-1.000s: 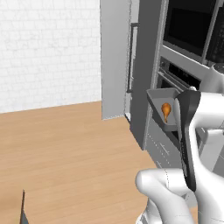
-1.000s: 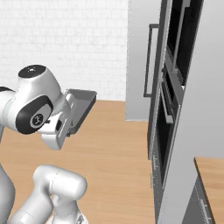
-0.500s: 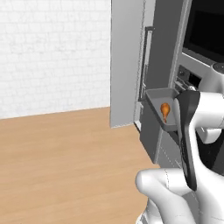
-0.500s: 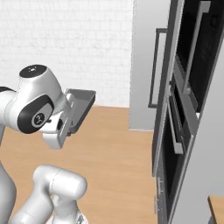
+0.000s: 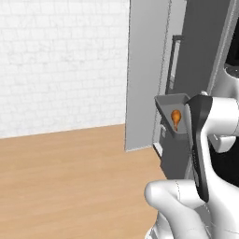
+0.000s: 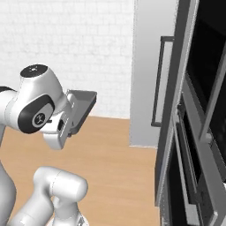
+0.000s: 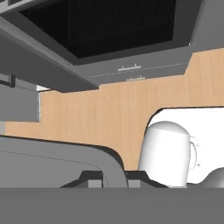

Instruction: Take the meat container that has the chicken drumstick and place it on the second highest rack of the freezer. Then take the vegetable container that has the cucumber and corn and place it on the highest rack of the freezer.

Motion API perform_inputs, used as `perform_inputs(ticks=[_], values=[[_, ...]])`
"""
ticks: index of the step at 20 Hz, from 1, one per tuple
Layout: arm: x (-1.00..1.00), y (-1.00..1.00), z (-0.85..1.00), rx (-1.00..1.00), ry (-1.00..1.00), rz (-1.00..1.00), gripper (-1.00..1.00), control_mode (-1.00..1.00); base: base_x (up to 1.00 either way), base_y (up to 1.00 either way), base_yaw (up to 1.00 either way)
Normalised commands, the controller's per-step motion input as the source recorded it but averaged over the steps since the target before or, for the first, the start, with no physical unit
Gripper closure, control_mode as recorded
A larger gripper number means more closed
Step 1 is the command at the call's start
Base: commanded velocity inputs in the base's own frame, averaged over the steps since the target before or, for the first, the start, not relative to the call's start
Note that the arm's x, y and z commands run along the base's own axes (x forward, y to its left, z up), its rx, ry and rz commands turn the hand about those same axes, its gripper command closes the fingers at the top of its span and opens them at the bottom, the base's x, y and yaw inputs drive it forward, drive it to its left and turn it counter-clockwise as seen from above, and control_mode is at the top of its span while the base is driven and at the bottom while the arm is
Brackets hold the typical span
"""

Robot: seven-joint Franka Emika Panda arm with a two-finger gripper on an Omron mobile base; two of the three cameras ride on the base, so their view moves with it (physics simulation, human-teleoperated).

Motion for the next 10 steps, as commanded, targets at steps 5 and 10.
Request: perform_inputs(ticks=[5,10], values=[[0.00,0.00,0.00,0.00,0.00,0.00,1.00,1.00,0.85,0.13,0.00],[0.00,0.00,0.00,0.00,0.00,0.00,1.00,1.00,0.83,0.10,-0.03]])
